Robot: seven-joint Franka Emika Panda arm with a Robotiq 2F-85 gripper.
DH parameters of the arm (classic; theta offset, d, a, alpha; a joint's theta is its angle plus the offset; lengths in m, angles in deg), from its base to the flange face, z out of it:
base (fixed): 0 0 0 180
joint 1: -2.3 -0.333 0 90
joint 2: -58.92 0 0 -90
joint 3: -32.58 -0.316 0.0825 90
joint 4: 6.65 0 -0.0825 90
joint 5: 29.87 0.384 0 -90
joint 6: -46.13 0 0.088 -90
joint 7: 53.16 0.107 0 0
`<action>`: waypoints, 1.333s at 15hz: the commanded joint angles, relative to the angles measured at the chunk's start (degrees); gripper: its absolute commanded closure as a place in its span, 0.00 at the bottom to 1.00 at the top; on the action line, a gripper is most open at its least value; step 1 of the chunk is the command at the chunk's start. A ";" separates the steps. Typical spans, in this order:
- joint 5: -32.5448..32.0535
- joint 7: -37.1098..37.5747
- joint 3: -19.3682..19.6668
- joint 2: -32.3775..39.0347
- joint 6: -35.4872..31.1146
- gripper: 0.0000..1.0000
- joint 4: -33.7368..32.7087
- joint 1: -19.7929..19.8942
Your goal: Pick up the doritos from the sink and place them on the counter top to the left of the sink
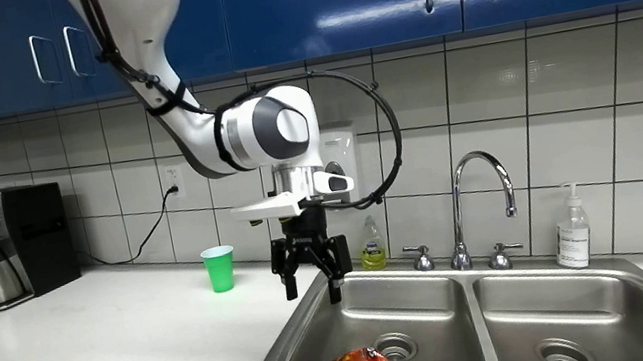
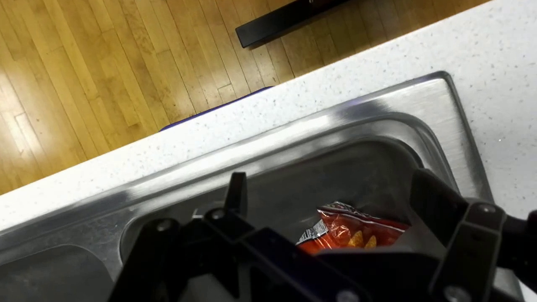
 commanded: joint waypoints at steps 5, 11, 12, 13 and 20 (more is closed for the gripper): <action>5.62 1.50 0.04 15.65 -7.21 0.00 -10.11 -0.14; 6.88 3.58 0.31 25.73 -9.47 0.00 -18.38 -0.62; 6.93 4.09 0.35 27.29 -9.64 0.00 -19.78 -0.73; 7.11 4.55 0.28 28.97 -9.73 0.00 -21.36 -0.81; 8.47 8.36 0.24 38.69 -10.00 0.00 -30.38 -2.30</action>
